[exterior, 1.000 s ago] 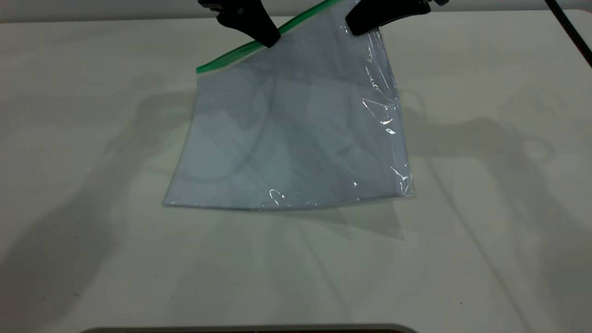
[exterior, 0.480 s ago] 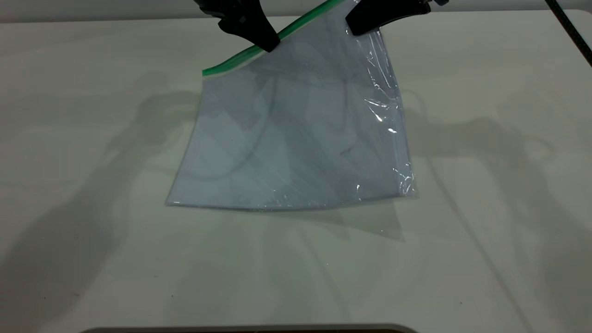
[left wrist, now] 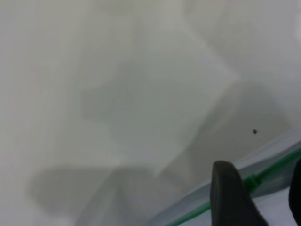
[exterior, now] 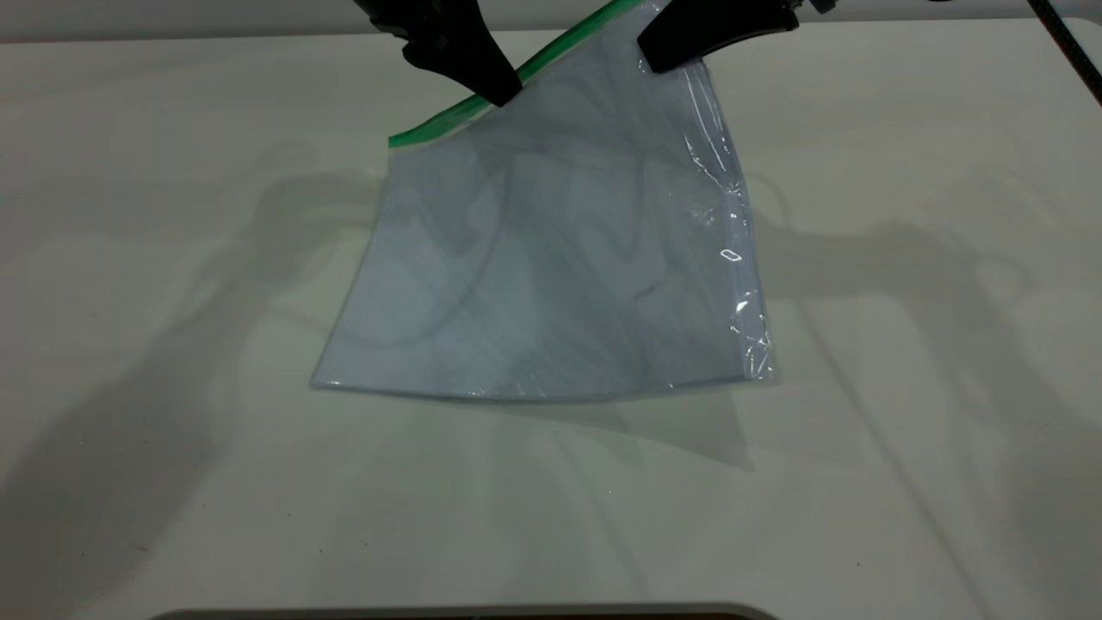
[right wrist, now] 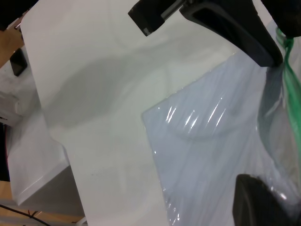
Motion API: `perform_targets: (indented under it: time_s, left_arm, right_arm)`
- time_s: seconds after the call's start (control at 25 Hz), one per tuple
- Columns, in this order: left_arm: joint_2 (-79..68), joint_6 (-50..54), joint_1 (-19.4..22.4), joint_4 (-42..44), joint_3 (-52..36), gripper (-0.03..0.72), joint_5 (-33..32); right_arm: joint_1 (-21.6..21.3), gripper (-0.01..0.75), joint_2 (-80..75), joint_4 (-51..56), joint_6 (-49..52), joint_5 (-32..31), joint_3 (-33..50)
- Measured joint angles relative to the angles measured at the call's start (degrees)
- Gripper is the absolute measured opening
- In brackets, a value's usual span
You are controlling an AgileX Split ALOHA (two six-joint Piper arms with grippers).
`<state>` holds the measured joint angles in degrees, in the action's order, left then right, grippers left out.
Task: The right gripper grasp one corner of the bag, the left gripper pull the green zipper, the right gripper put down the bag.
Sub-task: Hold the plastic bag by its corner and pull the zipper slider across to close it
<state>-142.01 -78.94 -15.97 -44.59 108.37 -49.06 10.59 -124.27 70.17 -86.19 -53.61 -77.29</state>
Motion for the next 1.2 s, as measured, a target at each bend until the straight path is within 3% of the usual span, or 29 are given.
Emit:
perform_targets:
  time_s: [0.48,1.2]
  left_arm:
    - [0.0,-0.3,0.0,1.1,0.0,0.113,0.9]
    - [-1.1,-0.3,0.4,4.1,0.0,0.094,3.5]
  right_arm:
    - [-0.2,0.035,0.0,0.1,0.0,-0.4,0.0]
    - [-0.2,0.035,1.6,1.5,0.0,-0.6,0.2]
